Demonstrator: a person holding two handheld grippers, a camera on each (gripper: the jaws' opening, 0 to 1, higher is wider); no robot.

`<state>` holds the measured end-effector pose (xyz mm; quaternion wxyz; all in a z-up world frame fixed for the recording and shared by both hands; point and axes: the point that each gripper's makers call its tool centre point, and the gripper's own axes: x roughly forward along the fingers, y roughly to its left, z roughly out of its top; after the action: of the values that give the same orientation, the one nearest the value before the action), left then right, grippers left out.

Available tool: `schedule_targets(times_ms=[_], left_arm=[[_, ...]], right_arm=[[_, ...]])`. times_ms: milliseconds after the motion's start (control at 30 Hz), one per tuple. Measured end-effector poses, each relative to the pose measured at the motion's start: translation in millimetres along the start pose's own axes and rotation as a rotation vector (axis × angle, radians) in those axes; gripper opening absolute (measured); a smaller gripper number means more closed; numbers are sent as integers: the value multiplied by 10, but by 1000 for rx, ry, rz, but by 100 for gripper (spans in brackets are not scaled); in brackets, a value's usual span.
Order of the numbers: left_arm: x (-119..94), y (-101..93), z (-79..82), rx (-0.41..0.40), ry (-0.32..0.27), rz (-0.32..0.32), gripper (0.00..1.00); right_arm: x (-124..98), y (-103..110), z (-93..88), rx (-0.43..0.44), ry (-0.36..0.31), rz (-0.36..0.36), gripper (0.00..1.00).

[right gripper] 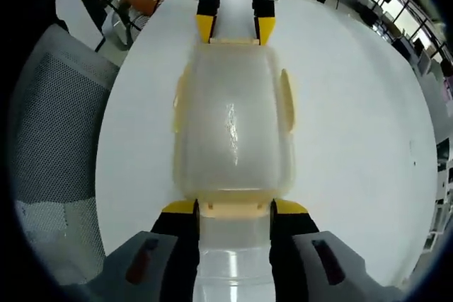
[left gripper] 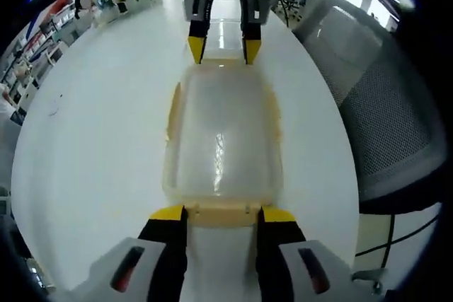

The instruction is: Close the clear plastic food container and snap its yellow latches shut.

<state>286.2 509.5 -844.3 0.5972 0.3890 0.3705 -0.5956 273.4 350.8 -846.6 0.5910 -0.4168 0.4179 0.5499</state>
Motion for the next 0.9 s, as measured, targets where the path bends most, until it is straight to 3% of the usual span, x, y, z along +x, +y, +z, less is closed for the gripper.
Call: schedule_targets(times_ms=[233,433,900], left_arm=[[-237,-51,-3,-27,-6,-7,33],[-463,-62,80,-29,14,26,33],[-712,-106,455,-61,-1,55,33]], right_arm=[[-156,28,149,-11,-48,10,35],[-379,-3,251,-36,-76,7,35],[-787,-19,133,-71,-117,4,35]])
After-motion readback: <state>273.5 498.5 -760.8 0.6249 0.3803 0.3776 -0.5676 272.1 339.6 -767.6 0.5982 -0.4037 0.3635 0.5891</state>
